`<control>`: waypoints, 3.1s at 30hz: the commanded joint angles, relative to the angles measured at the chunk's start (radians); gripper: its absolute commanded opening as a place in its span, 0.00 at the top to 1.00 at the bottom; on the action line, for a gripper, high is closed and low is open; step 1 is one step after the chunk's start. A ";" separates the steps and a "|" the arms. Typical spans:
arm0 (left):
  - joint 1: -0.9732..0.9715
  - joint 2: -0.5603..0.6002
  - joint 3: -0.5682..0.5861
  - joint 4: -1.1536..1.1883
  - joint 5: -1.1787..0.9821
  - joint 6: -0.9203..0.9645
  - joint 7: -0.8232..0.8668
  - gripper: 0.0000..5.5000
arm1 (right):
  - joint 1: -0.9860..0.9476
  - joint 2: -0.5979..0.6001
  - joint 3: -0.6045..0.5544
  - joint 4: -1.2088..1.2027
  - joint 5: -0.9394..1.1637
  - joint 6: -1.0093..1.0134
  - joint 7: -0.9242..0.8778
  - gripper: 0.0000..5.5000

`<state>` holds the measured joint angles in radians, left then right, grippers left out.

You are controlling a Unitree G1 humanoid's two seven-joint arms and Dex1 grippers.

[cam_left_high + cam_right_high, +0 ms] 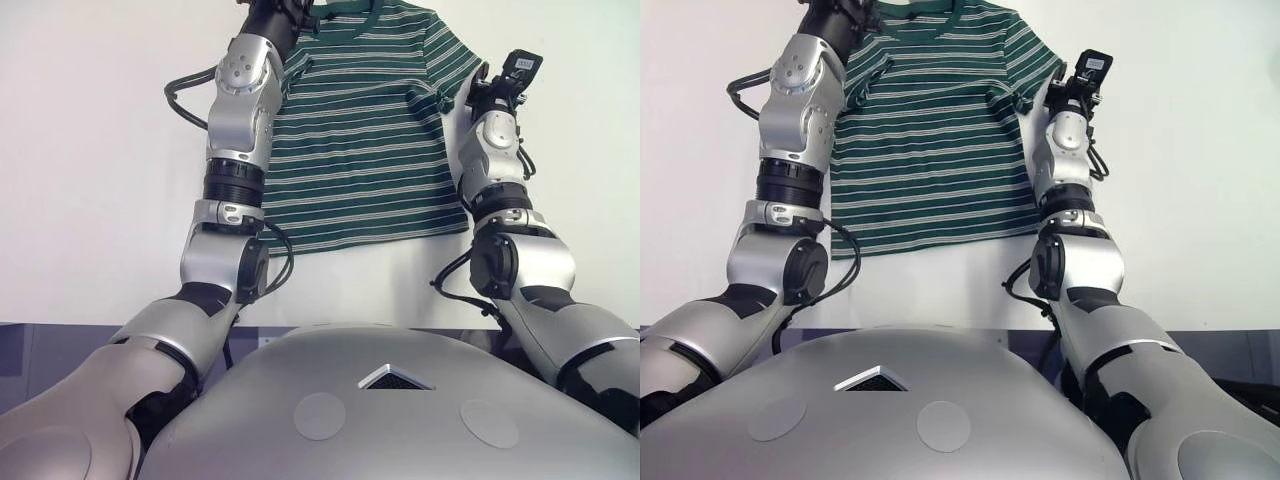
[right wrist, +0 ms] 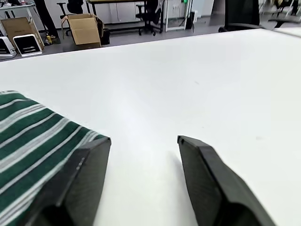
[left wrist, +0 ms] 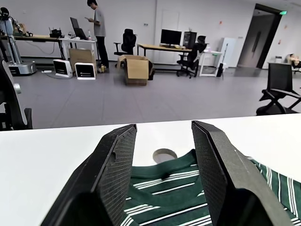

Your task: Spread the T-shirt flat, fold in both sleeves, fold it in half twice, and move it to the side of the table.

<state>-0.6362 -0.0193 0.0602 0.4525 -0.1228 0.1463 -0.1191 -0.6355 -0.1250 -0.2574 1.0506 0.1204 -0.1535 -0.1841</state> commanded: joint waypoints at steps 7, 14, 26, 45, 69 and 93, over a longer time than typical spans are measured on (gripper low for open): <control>0.016 0.001 -0.010 -0.007 0.023 -0.024 0.024 0.61 | -0.139 0.015 -0.045 0.119 0.062 0.138 0.061 0.52; 0.020 -0.003 -0.011 -0.001 0.023 -0.035 0.028 0.61 | -0.177 0.015 -0.050 0.163 0.054 0.135 0.047 0.77; 0.033 -0.011 -0.014 -0.001 0.021 -0.040 0.022 0.61 | -0.188 0.025 0.044 0.137 -0.053 0.021 0.024 1.00; 0.020 -0.004 -0.007 0.013 0.022 -0.040 0.027 0.61 | -0.219 0.187 0.290 0.085 -0.207 0.001 0.253 0.89; 0.799 0.949 -0.139 -0.264 0.399 -1.315 -0.684 0.36 | 0.650 -0.807 0.211 -0.492 -0.341 -1.107 0.950 0.42; 0.781 0.866 -0.270 -0.309 0.712 -1.238 -0.409 0.65 | 0.543 -0.780 0.488 -0.339 -1.170 -1.234 0.222 0.79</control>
<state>0.1468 0.8289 -0.1920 0.1332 0.5526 -1.1133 -0.5206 -0.1073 -0.8870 0.1673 0.6847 -0.9493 -1.4334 0.0339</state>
